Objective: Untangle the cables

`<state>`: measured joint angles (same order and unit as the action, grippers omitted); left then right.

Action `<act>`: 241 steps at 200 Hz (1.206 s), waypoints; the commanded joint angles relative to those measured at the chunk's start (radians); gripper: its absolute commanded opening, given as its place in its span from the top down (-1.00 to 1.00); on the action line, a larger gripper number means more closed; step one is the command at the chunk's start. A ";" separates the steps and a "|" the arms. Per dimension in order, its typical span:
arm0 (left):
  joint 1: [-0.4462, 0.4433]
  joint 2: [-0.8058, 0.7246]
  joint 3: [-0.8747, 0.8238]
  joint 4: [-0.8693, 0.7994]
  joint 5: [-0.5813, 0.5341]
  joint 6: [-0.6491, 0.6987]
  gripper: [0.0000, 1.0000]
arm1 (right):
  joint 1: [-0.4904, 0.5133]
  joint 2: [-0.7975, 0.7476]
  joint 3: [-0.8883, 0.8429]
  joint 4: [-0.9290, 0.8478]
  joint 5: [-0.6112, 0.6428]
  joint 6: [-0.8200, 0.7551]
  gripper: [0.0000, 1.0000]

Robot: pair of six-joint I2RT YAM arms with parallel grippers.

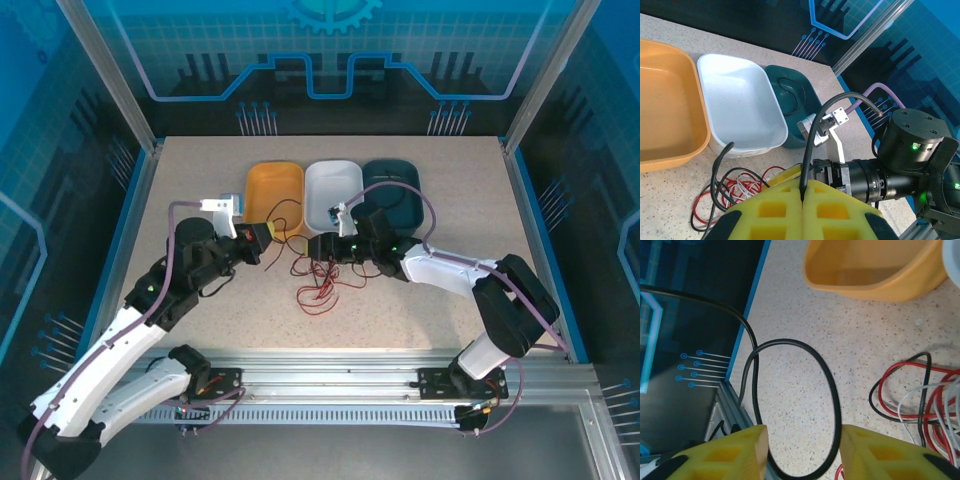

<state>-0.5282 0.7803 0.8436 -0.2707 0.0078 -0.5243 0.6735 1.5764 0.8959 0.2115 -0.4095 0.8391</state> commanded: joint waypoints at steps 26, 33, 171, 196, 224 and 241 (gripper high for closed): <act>-0.005 -0.012 -0.025 0.037 -0.004 -0.011 1.00 | -0.012 0.012 0.021 0.079 -0.063 0.043 0.55; -0.005 -0.012 -0.028 0.037 -0.004 -0.011 1.00 | -0.013 0.010 0.026 0.071 -0.060 0.039 0.64; -0.004 -0.018 -0.094 0.066 0.010 -0.003 -0.44 | -0.020 -0.268 0.278 -0.523 0.258 -0.271 1.00; -0.004 -0.029 -0.105 0.082 0.011 0.002 -0.91 | -0.028 -0.312 0.332 -0.597 0.320 -0.310 1.00; -0.004 -0.038 -0.116 0.088 -0.007 -0.003 -0.99 | -0.048 -0.357 0.388 -0.663 0.371 -0.340 1.00; -0.004 -0.040 -0.123 0.083 -0.024 -0.006 -0.99 | -0.068 -0.377 0.426 -0.702 0.390 -0.359 1.00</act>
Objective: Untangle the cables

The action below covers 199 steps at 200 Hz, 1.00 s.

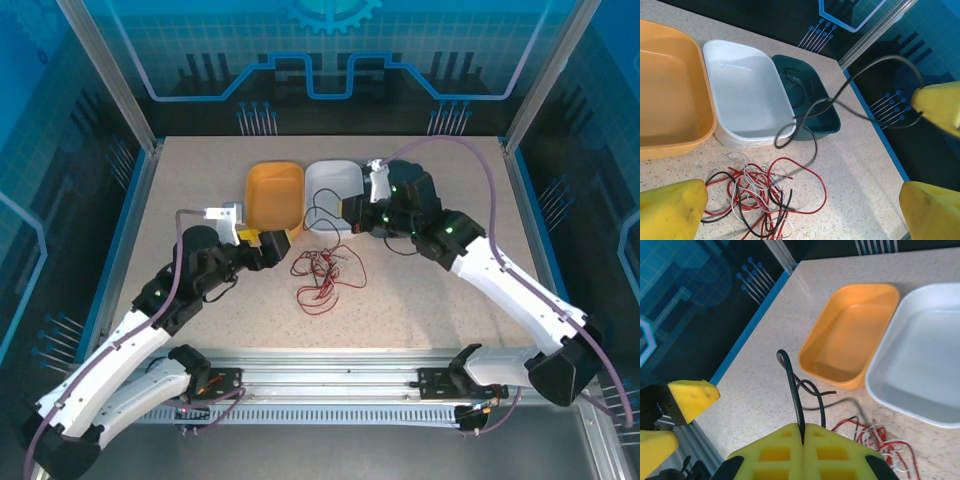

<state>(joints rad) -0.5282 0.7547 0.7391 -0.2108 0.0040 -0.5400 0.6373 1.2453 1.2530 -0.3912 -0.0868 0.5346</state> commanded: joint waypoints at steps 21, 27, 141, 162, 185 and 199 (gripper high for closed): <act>-0.004 -0.013 -0.027 0.022 -0.036 -0.001 -0.98 | -0.056 -0.056 0.117 -0.152 0.112 -0.092 1.00; -0.004 -0.013 -0.030 0.022 -0.038 -0.002 -0.98 | -0.064 -0.058 0.132 -0.172 0.121 -0.099 1.00; -0.004 -0.003 -0.066 0.026 -0.061 -0.044 -0.98 | -0.264 0.068 0.272 -0.290 0.362 -0.247 1.00; -0.004 0.000 -0.070 0.024 -0.061 -0.051 -0.98 | -0.304 0.105 0.281 -0.279 0.360 -0.257 1.00; -0.004 -0.003 -0.072 0.015 -0.067 -0.057 -0.98 | -0.339 0.147 0.289 -0.268 0.361 -0.271 1.00; -0.004 -0.006 -0.073 0.011 -0.072 -0.058 -0.99 | -0.357 0.173 0.292 -0.259 0.335 -0.283 1.00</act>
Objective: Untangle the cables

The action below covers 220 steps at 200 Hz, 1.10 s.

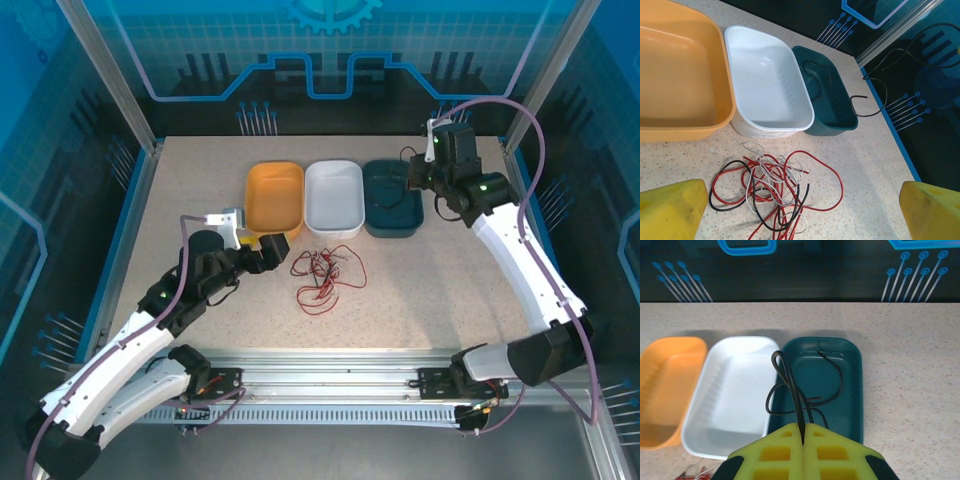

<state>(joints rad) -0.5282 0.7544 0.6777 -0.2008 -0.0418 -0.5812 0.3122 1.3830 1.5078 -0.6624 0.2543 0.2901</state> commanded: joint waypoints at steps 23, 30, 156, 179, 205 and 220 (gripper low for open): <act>-0.004 -0.007 -0.013 -0.002 -0.030 -0.019 -0.98 | -0.047 0.078 0.042 0.028 -0.017 -0.067 1.00; -0.003 -0.006 -0.013 -0.002 -0.030 -0.019 -0.98 | -0.050 0.093 0.048 0.025 -0.013 -0.074 1.00; -0.003 0.027 -0.018 0.000 -0.022 -0.032 -0.98 | -0.064 0.324 0.109 -0.034 0.022 -0.132 1.00; -0.002 0.023 -0.024 0.000 -0.022 -0.032 -0.98 | -0.063 0.364 0.124 -0.056 -0.003 -0.129 1.00; -0.002 0.023 -0.027 -0.002 -0.017 -0.033 -0.99 | -0.064 0.432 0.159 -0.104 -0.018 -0.116 0.97; -0.002 0.023 -0.027 -0.007 -0.014 -0.034 -0.98 | -0.064 0.472 0.186 -0.134 -0.033 -0.112 0.94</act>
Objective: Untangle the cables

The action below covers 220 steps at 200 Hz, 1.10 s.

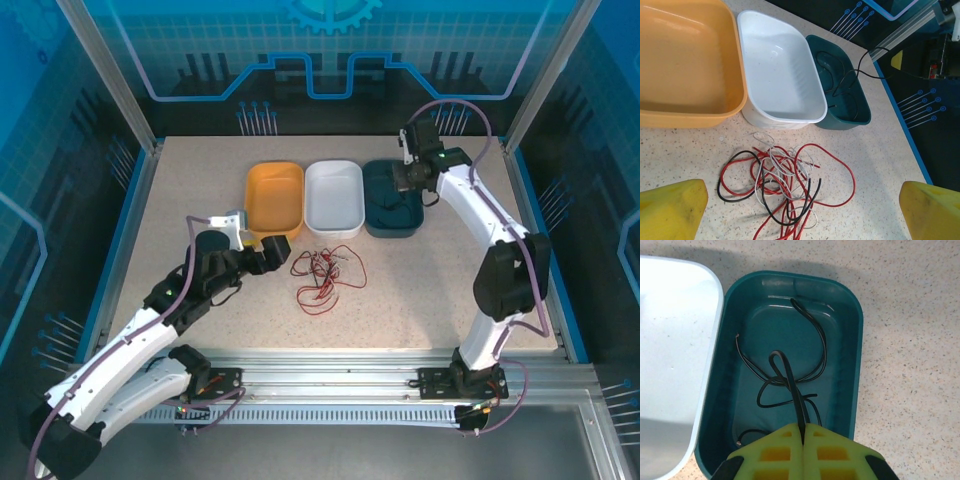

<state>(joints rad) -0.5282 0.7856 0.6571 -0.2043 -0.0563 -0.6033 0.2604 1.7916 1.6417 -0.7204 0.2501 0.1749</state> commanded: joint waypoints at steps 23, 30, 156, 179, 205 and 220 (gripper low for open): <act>-0.002 -0.006 -0.009 -0.012 0.004 -0.015 -0.99 | -0.011 0.129 0.100 -0.113 -0.026 0.010 0.90; -0.002 -0.005 -0.010 -0.012 0.005 -0.017 -0.99 | -0.011 0.148 0.115 -0.118 -0.028 0.011 0.89; 0.000 -0.004 -0.033 -0.016 0.012 -0.041 -0.98 | -0.007 0.442 0.348 -0.181 -0.064 -0.008 0.83; 0.000 -0.002 -0.034 -0.015 0.008 -0.043 -0.98 | -0.003 0.431 0.348 -0.184 -0.064 -0.012 0.66; 0.000 0.000 -0.034 -0.014 0.006 -0.043 -0.98 | 0.003 0.383 0.331 -0.192 -0.049 -0.020 0.51; 0.000 0.001 -0.036 -0.012 0.003 -0.041 -0.98 | 0.005 0.341 0.307 -0.190 -0.036 -0.019 0.45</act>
<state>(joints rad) -0.5282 0.7864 0.6365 -0.2047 -0.0559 -0.6304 0.2607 2.2246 1.9579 -0.8829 0.2020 0.1627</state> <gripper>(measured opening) 0.992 0.259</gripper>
